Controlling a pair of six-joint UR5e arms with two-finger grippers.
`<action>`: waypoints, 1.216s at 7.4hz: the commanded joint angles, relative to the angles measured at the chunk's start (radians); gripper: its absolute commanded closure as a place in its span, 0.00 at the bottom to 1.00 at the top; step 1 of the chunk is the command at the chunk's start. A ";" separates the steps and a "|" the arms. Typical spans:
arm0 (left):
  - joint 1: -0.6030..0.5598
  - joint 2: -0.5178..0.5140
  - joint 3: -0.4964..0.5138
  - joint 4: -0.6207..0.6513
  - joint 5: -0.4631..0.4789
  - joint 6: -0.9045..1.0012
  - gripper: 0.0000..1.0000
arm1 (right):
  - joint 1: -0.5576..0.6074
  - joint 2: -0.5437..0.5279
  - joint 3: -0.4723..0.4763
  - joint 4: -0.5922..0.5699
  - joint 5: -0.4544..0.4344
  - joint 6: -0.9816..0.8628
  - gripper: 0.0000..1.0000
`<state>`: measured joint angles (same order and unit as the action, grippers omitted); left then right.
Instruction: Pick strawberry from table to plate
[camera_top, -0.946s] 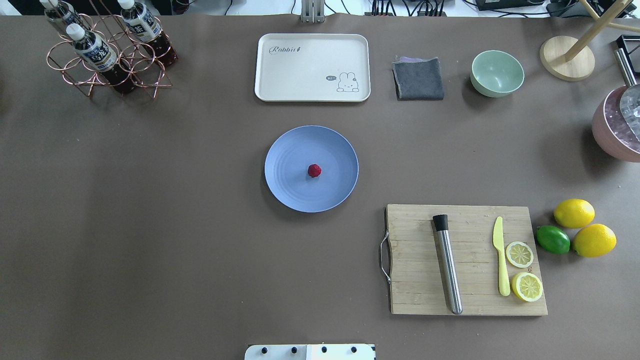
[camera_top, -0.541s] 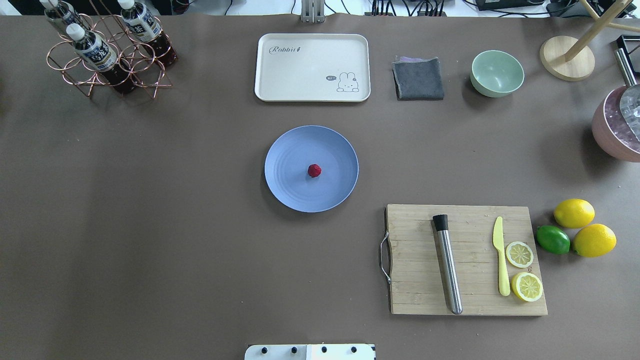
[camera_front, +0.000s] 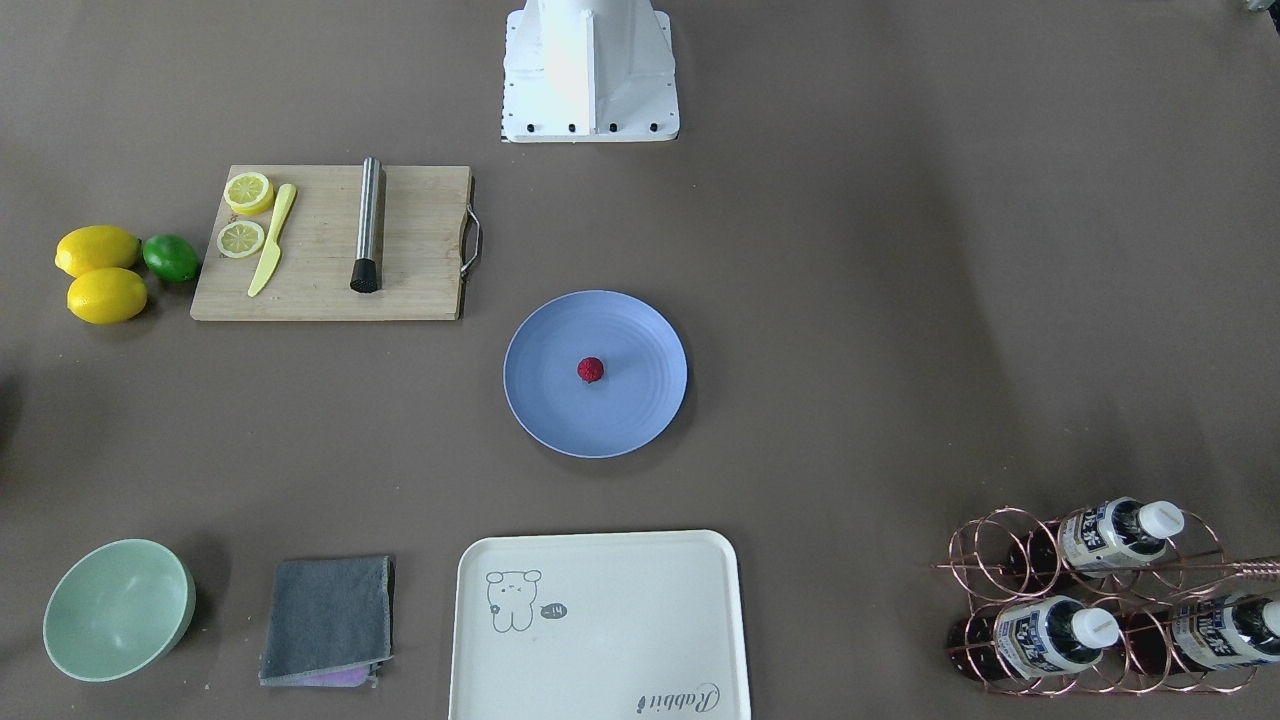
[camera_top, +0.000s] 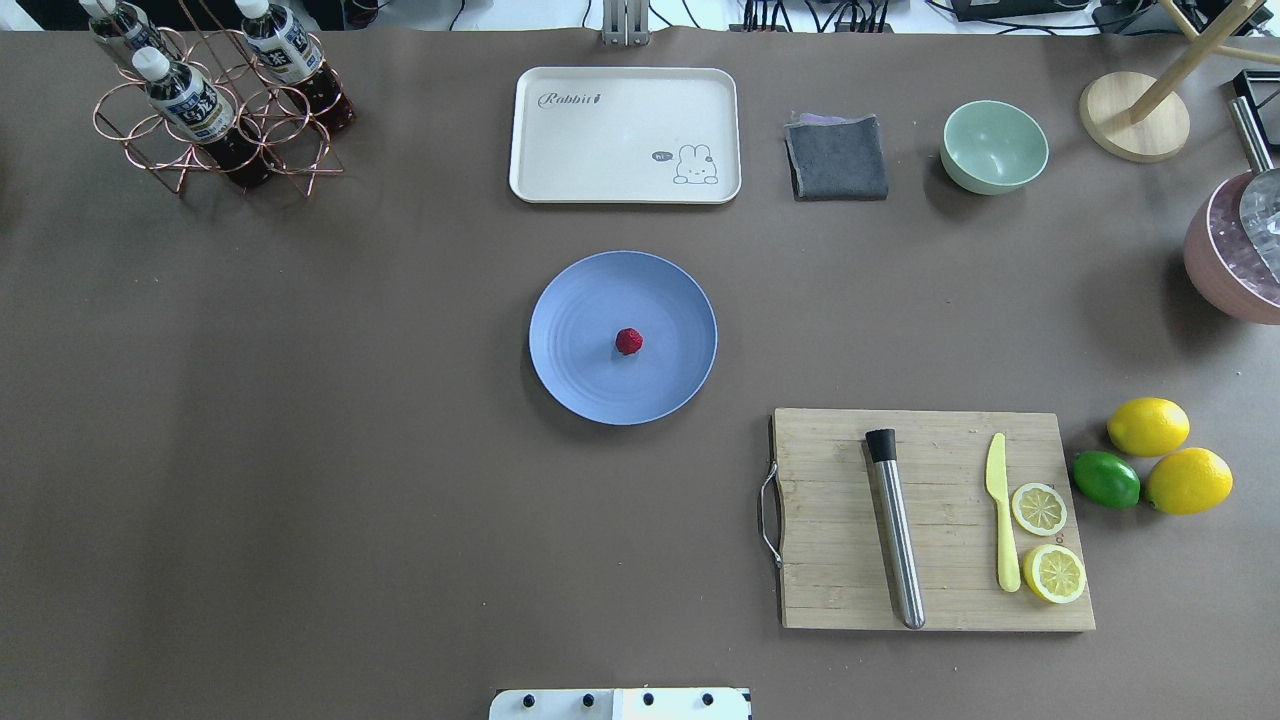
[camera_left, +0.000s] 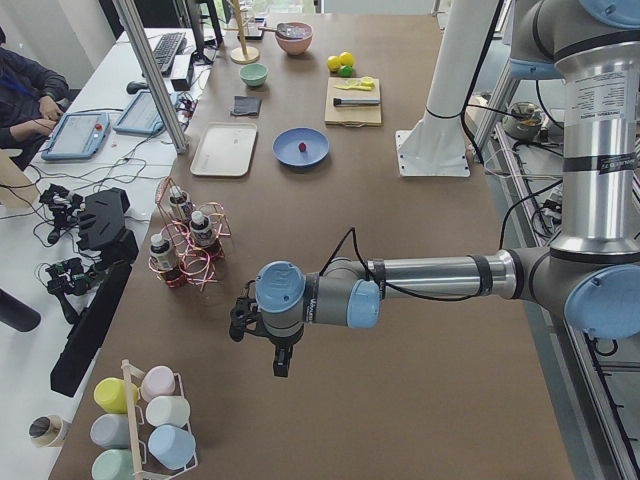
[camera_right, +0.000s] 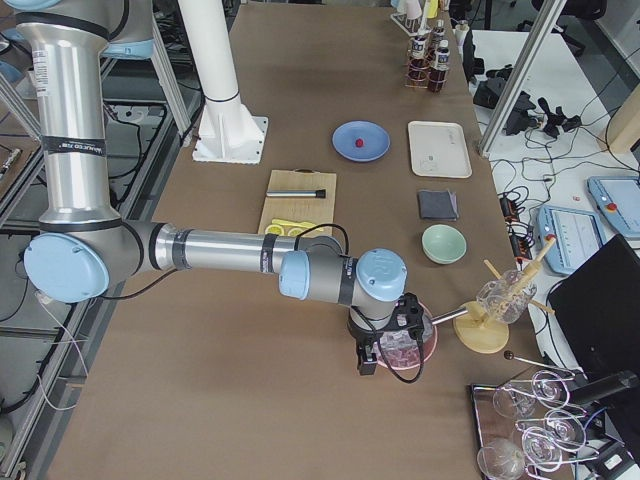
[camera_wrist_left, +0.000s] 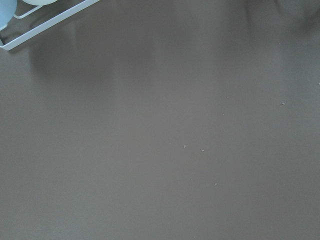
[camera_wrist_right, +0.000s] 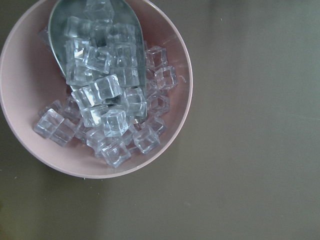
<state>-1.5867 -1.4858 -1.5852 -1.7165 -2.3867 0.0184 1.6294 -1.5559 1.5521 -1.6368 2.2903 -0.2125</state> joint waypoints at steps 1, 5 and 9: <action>-0.001 0.001 0.001 0.000 0.000 0.000 0.02 | 0.000 -0.007 0.005 0.000 0.014 -0.001 0.00; -0.004 0.016 -0.004 -0.006 0.003 0.000 0.02 | -0.002 -0.009 0.020 0.000 0.017 -0.002 0.00; -0.007 0.018 0.002 -0.005 -0.002 0.002 0.02 | -0.005 -0.009 0.023 0.000 0.018 -0.002 0.00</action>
